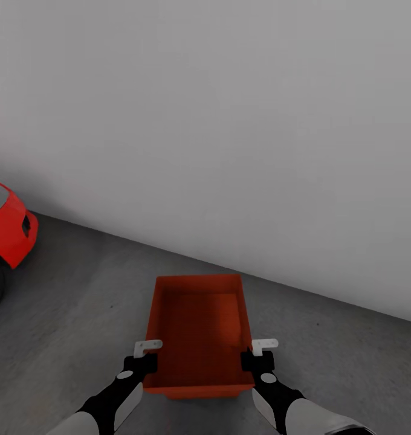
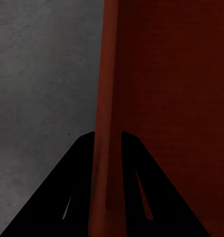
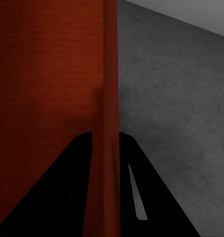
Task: Move the two storage containers from the living room to the garage. In the garage, place one container on the floor and stack the other container on top of it (either order is fine).
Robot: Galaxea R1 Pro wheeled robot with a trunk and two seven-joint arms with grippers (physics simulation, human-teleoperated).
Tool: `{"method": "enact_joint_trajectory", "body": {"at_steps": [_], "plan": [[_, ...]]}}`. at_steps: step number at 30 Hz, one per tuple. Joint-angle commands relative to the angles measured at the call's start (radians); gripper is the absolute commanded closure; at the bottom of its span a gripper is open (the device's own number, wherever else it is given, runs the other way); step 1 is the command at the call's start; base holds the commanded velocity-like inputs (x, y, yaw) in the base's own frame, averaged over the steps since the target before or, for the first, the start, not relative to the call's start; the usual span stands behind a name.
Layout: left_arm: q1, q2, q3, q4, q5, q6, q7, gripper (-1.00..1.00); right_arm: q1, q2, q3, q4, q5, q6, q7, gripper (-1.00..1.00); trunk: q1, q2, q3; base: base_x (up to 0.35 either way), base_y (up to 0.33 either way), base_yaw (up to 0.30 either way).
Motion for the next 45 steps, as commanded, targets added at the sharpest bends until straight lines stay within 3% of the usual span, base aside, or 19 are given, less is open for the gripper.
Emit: {"method": "enact_joint_trajectory", "body": {"at_steps": [1,45], "plan": [[-0.001,-0.002,0.012,-0.007,-0.011,-0.005,0.037,1.00,0.000,0.000,-0.036,0.004,-0.022,-0.006,-0.023,1.00,0.000,-0.001,-0.001,0.000,0.000,0.000],[-0.001,-0.004,0.011,-0.010,-0.016,-0.004,0.038,1.00,0.000,0.000,-0.036,0.004,-0.022,-0.006,-0.040,1.00,0.000,-0.001,-0.001,0.014,0.000,0.000]]}}
